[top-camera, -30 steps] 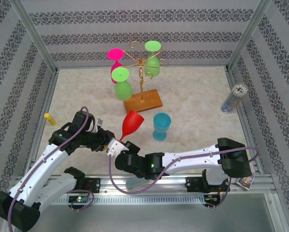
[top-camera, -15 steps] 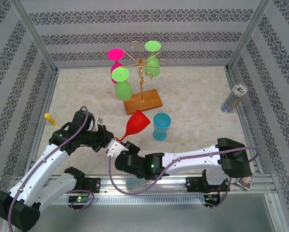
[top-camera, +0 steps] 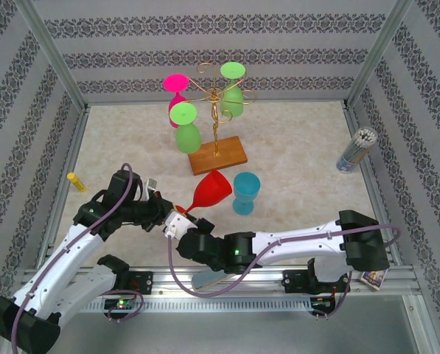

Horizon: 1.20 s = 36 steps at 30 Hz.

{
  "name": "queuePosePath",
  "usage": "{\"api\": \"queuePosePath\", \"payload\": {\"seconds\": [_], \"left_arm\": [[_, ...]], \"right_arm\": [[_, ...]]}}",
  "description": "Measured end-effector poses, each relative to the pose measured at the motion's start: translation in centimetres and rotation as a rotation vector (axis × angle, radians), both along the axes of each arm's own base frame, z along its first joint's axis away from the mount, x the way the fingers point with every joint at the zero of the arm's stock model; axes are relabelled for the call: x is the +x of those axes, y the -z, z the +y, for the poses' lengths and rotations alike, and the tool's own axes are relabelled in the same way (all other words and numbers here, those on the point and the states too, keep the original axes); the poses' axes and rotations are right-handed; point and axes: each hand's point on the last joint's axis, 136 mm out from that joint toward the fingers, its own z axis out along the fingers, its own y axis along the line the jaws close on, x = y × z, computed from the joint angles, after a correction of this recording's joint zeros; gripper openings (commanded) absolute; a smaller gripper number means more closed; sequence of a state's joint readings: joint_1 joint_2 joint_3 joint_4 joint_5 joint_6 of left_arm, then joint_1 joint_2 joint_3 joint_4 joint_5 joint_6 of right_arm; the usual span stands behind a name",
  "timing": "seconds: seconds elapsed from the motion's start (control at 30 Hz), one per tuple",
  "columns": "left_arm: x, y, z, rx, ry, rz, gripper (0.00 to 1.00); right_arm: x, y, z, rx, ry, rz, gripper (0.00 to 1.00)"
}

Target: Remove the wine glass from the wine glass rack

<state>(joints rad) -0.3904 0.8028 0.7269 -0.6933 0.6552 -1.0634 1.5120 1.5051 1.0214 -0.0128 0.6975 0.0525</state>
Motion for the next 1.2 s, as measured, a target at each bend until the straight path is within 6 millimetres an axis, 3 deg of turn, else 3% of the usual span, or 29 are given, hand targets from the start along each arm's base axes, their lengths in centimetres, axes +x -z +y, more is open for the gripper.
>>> {"api": "queuePosePath", "payload": {"seconds": [0.13,0.4,0.63,0.8,1.0,1.2], "left_arm": [[0.1,0.5,0.1,0.009,-0.006,0.004,0.00],[0.8,0.0,0.0,-0.008,-0.014,-0.060,0.00],[1.0,-0.3,0.2,-0.017,-0.020,-0.132,0.00],[1.1,0.3,0.2,-0.035,-0.022,-0.175,0.00],[1.2,1.5,0.1,-0.040,-0.021,-0.183,0.00],[1.9,0.8,-0.3,-0.069,-0.019,-0.242,0.00]], "right_arm": [[-0.3,-2.2,-0.3,0.061,-0.006,-0.003,0.27],[-1.1,-4.4,-1.0,0.129,-0.027,0.034,0.28],[-1.7,-9.5,-0.5,0.248,-0.080,0.144,0.26],[-1.8,-11.5,-0.4,0.291,-0.114,0.241,0.27],[-0.9,-13.3,-1.8,0.324,-0.131,0.398,0.32],[0.4,-15.4,-4.1,0.349,-0.094,0.471,0.38]]}}
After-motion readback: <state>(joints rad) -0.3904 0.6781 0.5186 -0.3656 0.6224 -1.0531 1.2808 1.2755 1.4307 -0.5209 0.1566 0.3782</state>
